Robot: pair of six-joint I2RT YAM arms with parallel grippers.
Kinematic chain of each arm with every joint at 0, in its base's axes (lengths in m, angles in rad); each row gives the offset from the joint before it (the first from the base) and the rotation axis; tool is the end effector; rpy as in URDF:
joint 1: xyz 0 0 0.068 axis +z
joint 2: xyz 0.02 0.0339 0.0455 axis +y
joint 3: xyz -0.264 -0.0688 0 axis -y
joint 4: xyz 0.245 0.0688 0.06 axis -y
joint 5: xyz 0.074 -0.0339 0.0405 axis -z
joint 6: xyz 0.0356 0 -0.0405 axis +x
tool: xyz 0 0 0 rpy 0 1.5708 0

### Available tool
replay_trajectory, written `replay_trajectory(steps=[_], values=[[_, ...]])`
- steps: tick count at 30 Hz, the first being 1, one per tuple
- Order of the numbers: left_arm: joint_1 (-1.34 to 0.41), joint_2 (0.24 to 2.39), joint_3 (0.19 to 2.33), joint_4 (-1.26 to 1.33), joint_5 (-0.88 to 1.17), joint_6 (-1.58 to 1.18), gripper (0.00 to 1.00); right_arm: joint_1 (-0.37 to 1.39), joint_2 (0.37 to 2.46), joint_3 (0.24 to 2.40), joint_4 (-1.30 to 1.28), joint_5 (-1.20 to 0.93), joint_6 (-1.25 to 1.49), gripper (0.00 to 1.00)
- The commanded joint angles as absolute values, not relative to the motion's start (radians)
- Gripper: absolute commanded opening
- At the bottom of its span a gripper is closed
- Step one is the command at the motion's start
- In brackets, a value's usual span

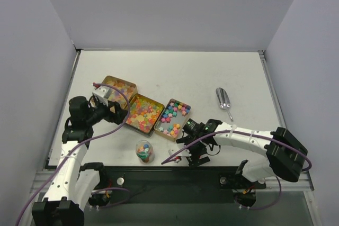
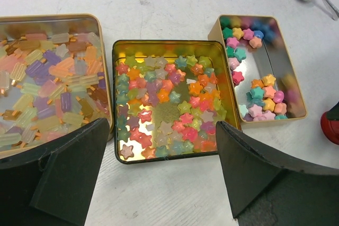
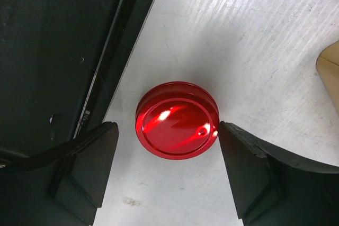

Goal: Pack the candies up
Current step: Pick up the bottle lid at the center of the board.

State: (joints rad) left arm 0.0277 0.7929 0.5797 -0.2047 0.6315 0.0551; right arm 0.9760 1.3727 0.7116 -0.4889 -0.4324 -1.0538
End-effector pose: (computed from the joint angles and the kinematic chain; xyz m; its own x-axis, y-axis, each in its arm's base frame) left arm 0.1813 -0.0160 0.2667 -0.3766 0.0340 -0.9257 0.5385 0.8211 -0.1889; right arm 0.1231 0.2085 0.1722 0.4843 -0.6927 -0.5344 -0.8637 -0.4758 -0.1660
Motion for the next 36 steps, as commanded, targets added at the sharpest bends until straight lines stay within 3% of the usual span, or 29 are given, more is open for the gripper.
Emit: replay_trajectory(steps=[1, 9, 25, 31, 36], values=[[0.034, 0.795, 0.574, -0.152, 0.629, 0.040, 0.93, 0.969, 1.390, 0.701, -0.509, -0.434, -1.051, 0.75], [0.034, 0.816, 0.565, -0.133, 0.640, 0.032, 0.93, 0.968, 1.416, 0.719, -0.505, -0.433, -1.026, 0.64], [0.032, 0.816, 0.555, -0.109, 0.640, 0.023, 0.93, 0.968, 1.413, 0.701, -0.483, -0.399, -1.017, 0.71], [0.034, 0.807, 0.548, -0.107, 0.637, 0.026, 0.93, 0.974, 1.390, 0.669, -0.417, -0.356, -0.996, 0.66], [0.035, 0.793, 0.538, -0.109, 0.637, 0.035, 0.93, 0.985, 1.381, 0.675, -0.417, -0.344, -0.960, 0.56]])
